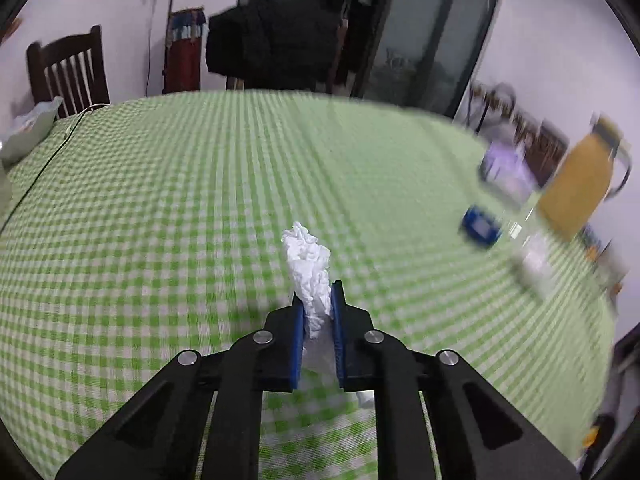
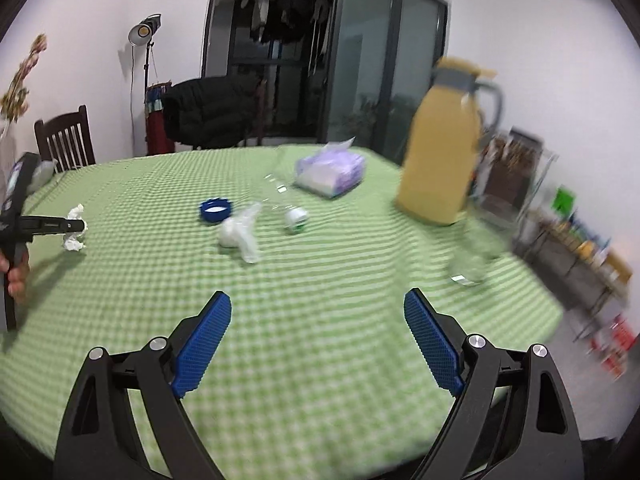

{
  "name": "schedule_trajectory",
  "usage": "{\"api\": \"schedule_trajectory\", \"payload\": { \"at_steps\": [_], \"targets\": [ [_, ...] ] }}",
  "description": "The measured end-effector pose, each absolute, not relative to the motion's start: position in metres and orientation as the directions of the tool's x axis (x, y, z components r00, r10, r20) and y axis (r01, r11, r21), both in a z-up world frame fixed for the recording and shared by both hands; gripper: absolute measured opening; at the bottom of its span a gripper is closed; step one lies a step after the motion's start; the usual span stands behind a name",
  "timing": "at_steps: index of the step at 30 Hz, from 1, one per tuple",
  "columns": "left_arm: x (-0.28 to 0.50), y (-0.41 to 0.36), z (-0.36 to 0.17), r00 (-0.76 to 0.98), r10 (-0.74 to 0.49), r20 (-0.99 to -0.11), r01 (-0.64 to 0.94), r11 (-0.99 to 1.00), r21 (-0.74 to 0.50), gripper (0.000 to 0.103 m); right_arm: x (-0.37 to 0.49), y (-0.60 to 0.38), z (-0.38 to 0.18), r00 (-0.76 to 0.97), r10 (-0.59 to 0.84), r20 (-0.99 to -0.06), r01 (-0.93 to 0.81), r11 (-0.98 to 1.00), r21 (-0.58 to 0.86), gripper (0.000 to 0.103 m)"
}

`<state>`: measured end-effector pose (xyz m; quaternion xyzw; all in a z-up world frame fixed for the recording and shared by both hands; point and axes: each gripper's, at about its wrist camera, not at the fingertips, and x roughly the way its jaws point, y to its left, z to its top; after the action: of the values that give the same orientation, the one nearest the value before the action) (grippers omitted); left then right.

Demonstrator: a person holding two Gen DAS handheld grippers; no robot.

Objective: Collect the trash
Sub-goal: 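Grasp the white crumpled tissue with the left gripper, then grasp the clear plastic bag with the right gripper while the left gripper holds the tissue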

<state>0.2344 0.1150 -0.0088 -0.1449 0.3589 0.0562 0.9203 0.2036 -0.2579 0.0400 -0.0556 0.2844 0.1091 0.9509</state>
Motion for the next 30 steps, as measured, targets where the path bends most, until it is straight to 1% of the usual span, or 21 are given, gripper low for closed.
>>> {"api": "schedule_trajectory", "payload": {
  "at_steps": [4,7,11,13,14,15,17,19,20,21,22,23,24,26,30],
  "targets": [
    [0.220,0.128,0.011,0.805,-0.064,-0.590,-0.191,0.914,-0.359,0.010,0.257,-0.226,0.027,0.748,0.241,-0.618,-0.251,0.965,0.072,0.085],
    [0.209,0.135,0.022,0.847,-0.115,-0.519,-0.159,0.876,-0.455,0.010,0.295,-0.203,0.017,0.701,0.272,-0.660,-0.250,0.960,0.129,0.085],
    [0.198,0.145,0.030,0.885,-0.133,-0.446,-0.122,0.859,-0.498,0.010,0.340,-0.177,0.005,0.652,0.263,-0.711,-0.227,0.963,0.148,0.084],
    [0.196,0.144,0.033,0.888,-0.133,-0.439,-0.118,0.859,-0.499,0.010,0.357,-0.167,0.000,0.634,0.248,-0.732,-0.207,0.967,0.149,0.078],
    [0.196,0.145,0.033,0.886,-0.132,-0.445,-0.120,0.861,-0.495,0.010,0.364,-0.164,-0.002,0.625,0.245,-0.741,-0.200,0.968,0.151,0.071],
    [0.198,0.144,0.031,0.882,-0.129,-0.454,-0.126,0.862,-0.491,0.010,0.368,-0.161,-0.005,0.617,0.242,-0.749,-0.195,0.969,0.152,0.066],
    [0.199,0.147,0.031,0.878,-0.127,-0.462,-0.135,0.860,-0.492,0.010,0.377,-0.157,-0.012,0.592,0.234,-0.772,-0.189,0.971,0.149,0.064],
    [0.203,0.145,0.029,0.870,-0.132,-0.475,-0.140,0.858,-0.494,0.010,0.384,-0.156,-0.021,0.571,0.229,-0.788,-0.183,0.972,0.150,0.059],
    [0.205,0.143,0.029,0.869,-0.134,-0.476,-0.139,0.857,-0.495,0.010,0.383,-0.155,-0.023,0.585,0.225,-0.779,-0.185,0.972,0.142,0.054],
    [0.205,0.144,0.029,0.868,-0.137,-0.477,-0.136,0.859,-0.494,0.010,0.382,-0.155,-0.024,0.587,0.219,-0.779,-0.185,0.974,0.134,0.045],
    [0.204,0.143,0.030,0.870,-0.132,-0.475,-0.135,0.862,-0.488,0.010,0.378,-0.156,-0.025,0.591,0.216,-0.777,-0.188,0.974,0.127,0.042],
    [0.204,0.143,0.031,0.872,-0.130,-0.472,-0.134,0.864,-0.485,0.010,0.374,-0.158,-0.026,0.589,0.225,-0.776,-0.193,0.972,0.135,0.036],
    [0.204,0.142,0.031,0.873,-0.131,-0.470,-0.129,0.867,-0.481,0.010,0.369,-0.160,-0.025,0.588,0.232,-0.775,-0.196,0.970,0.142,0.032],
    [0.203,0.140,0.032,0.875,-0.128,-0.467,-0.125,0.873,-0.472,0.010,0.358,-0.168,-0.024,0.585,0.248,-0.772,-0.206,0.966,0.155,0.030],
    [0.205,0.142,0.031,0.875,-0.127,-0.467,-0.124,0.874,-0.470,0.010,0.326,-0.191,-0.007,0.620,0.275,-0.735,-0.219,0.960,0.175,0.030]
  ]
}}
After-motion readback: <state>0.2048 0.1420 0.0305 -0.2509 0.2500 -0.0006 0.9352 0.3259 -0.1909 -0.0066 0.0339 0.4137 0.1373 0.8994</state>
